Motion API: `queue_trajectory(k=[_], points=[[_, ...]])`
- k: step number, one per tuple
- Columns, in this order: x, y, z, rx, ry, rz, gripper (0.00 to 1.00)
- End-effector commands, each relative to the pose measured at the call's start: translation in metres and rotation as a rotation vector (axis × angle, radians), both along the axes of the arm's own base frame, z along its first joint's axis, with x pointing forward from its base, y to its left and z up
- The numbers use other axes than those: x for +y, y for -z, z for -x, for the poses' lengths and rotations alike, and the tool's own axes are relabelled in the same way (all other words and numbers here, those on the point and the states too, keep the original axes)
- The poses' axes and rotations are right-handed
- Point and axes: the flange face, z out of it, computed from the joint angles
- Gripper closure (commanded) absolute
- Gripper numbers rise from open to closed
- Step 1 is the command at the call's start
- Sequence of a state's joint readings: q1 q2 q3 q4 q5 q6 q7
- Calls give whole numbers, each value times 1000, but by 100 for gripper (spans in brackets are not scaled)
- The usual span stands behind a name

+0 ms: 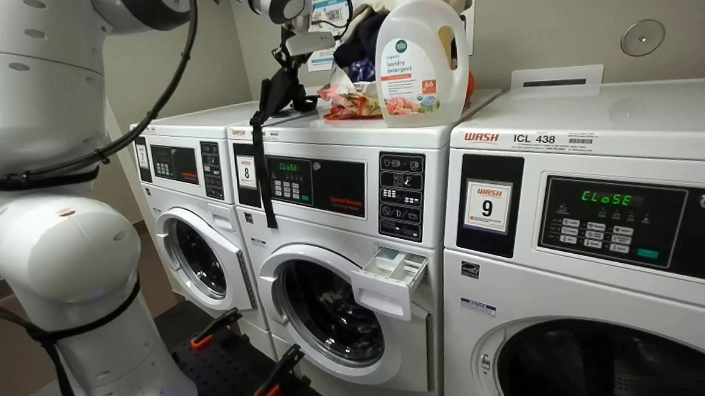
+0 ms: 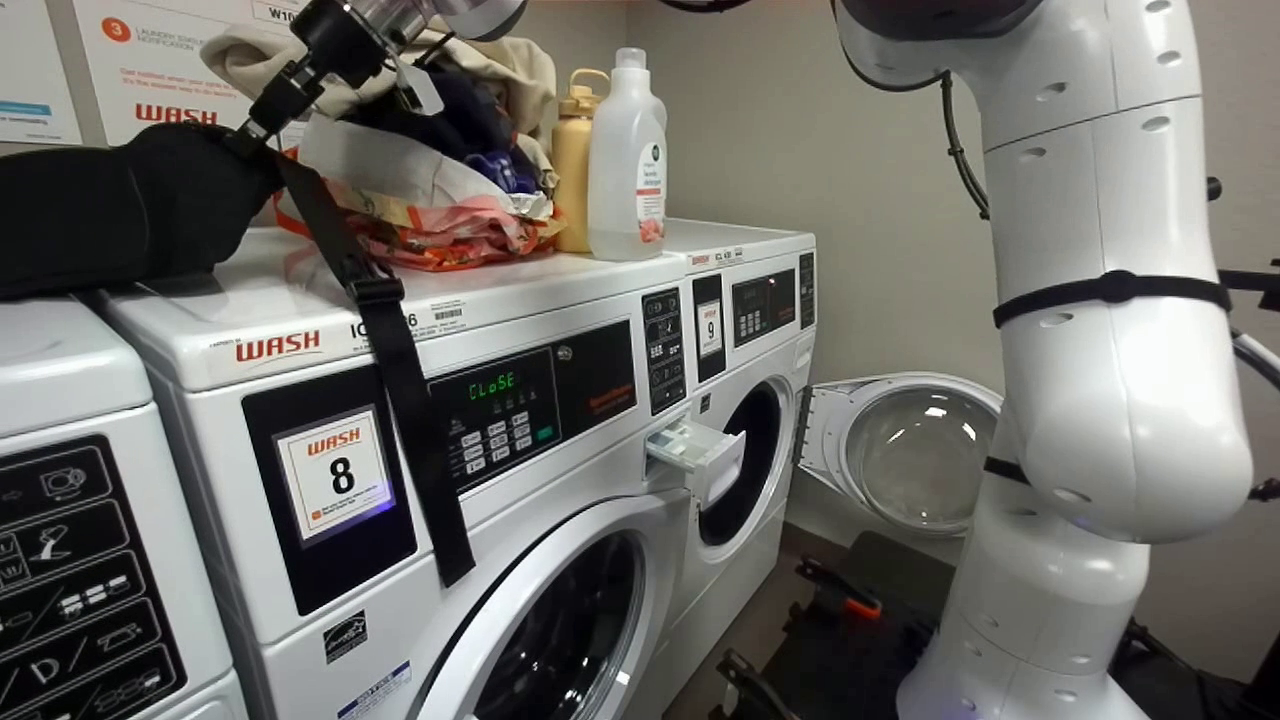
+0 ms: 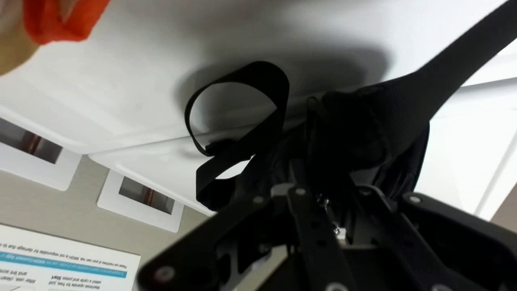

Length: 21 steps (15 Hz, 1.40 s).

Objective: Place the fanny pack against the laundry

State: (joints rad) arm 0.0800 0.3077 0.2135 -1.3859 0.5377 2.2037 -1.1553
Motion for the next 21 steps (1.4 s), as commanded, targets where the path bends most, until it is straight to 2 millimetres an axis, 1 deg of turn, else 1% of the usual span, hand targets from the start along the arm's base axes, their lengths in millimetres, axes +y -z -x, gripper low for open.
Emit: queue_trajectory(k=[1,2,5,9,12,13,14,15,18,21], points=[[3,-24,19,-138,33,94,91],[4,-28,22,-178,47,127,91],[-4,-37,30,-290,99,228,91],[-25,-49,46,-402,203,368,91],[-42,-55,62,-434,302,506,92],[-46,-55,68,-404,327,553,58],[-48,-54,73,-384,348,593,57],[-48,-53,77,-359,355,615,52],[-50,-54,87,-302,383,669,28],[-48,-56,89,-263,384,683,5]])
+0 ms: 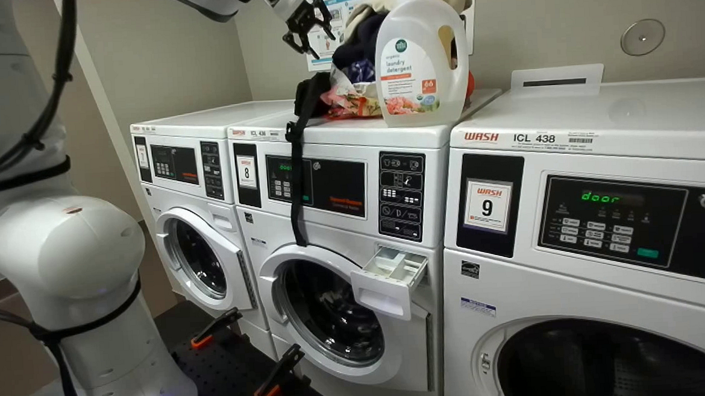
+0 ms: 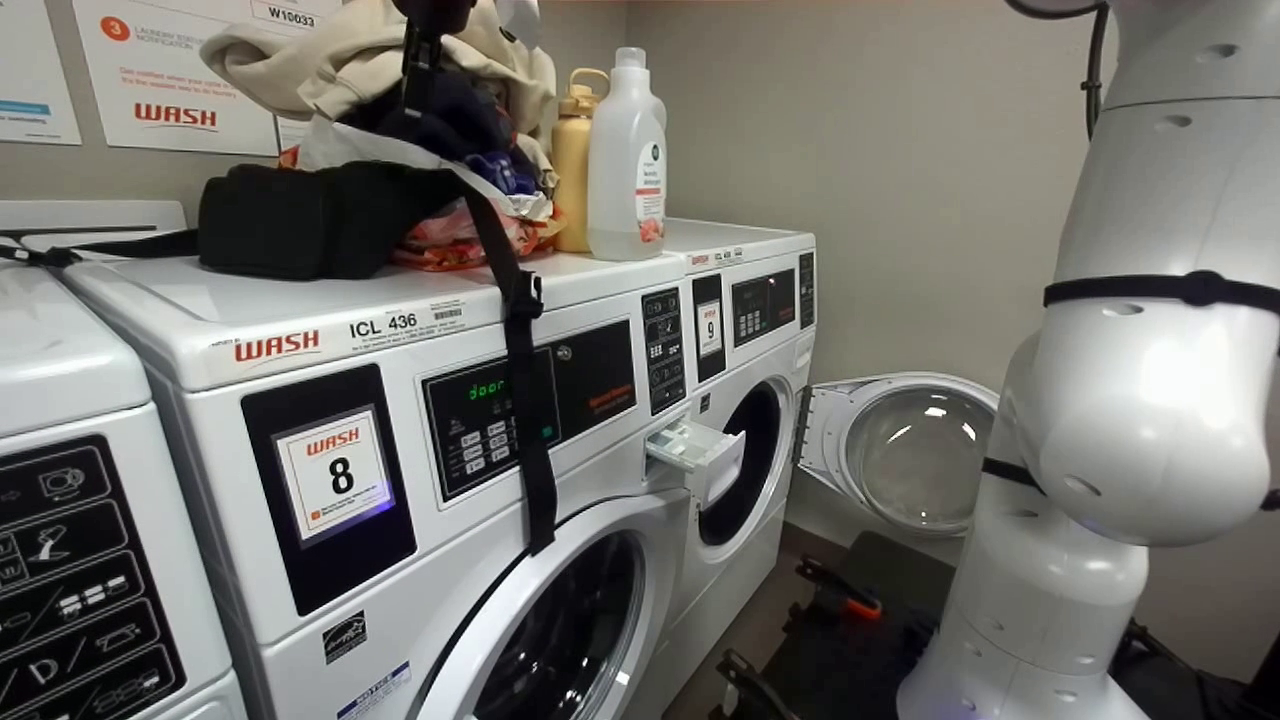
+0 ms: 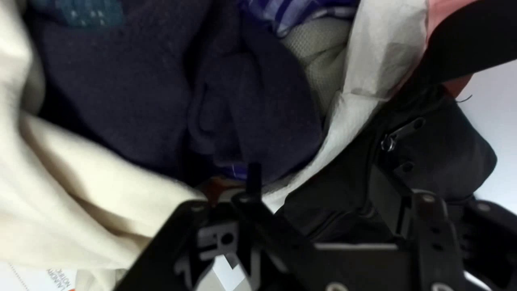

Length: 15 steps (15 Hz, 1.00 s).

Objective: Place the fanny pack against the laundry

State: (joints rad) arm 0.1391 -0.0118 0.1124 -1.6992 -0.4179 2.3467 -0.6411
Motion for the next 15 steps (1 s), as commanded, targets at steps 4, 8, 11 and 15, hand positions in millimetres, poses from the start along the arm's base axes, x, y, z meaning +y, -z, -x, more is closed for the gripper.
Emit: queue_trajectory(k=[4,8,11,15], points=[[2,-16,18,102,-35,-45,0],[-8,-52,34,178,-153,-123,0],[-18,-84,52,253,-223,-142,0],[-41,-119,77,352,-247,-147,0]])
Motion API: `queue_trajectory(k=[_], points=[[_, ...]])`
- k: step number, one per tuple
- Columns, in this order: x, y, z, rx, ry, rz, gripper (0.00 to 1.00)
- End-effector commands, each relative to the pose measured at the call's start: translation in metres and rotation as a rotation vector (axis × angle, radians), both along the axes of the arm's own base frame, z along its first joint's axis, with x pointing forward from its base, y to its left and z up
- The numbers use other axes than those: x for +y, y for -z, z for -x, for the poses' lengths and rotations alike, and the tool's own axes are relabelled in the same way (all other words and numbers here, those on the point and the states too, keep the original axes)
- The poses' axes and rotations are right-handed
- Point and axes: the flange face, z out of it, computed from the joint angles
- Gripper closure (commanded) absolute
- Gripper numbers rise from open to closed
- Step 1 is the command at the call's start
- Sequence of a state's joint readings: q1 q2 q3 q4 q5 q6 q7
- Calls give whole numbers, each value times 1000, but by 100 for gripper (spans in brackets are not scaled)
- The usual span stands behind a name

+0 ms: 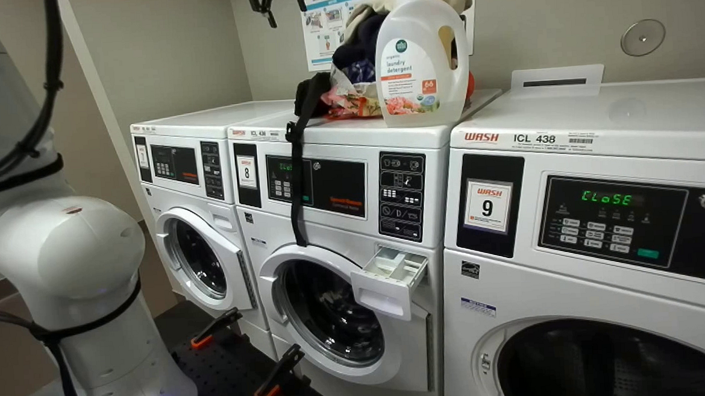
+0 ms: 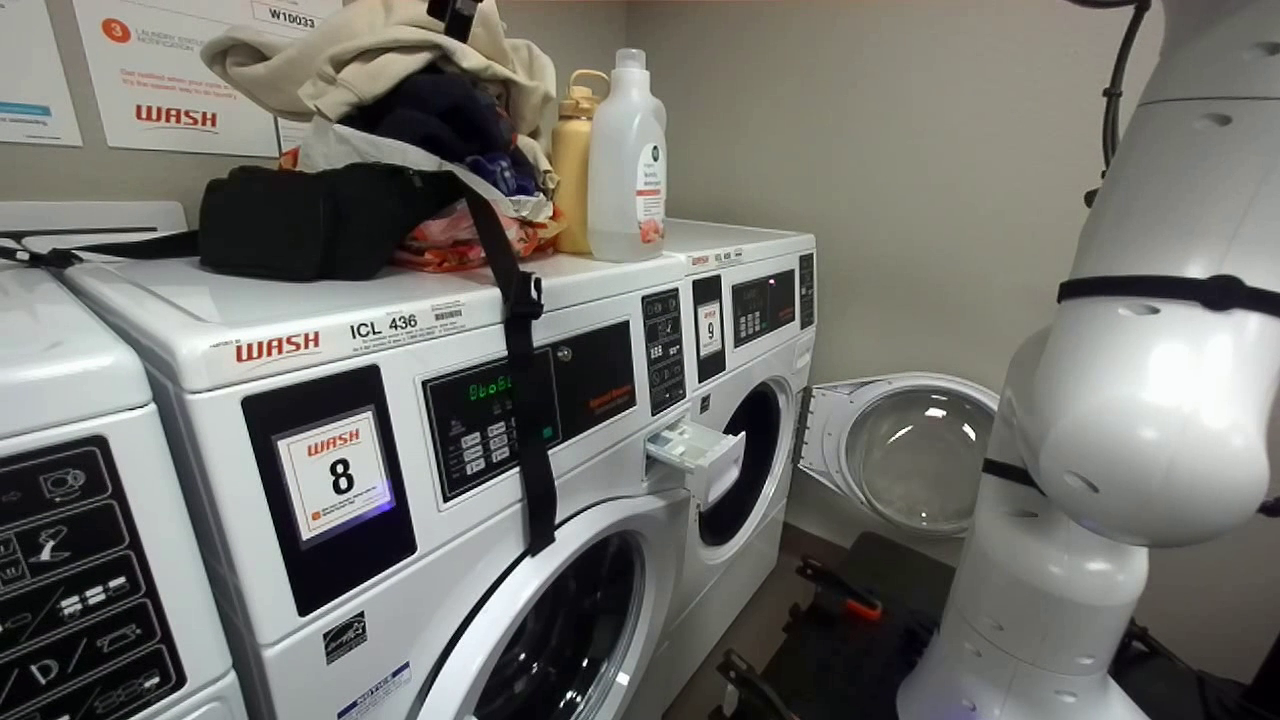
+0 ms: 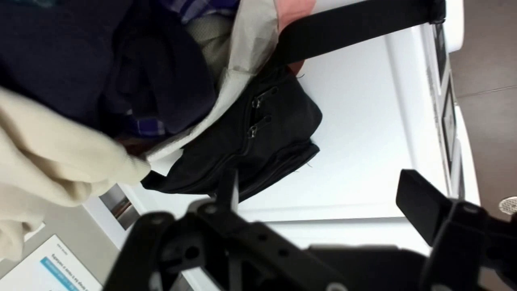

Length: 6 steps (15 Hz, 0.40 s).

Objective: Place the fanny pack against the laundry

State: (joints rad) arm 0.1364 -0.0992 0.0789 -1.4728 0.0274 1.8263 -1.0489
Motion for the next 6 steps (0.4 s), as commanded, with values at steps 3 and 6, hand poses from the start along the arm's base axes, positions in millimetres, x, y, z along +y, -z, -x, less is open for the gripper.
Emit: queue_trajectory(k=[3,6], points=[[-34,-38,24,63,-11,-2,0],[-39,-40,29,83,-15,-23,0]])
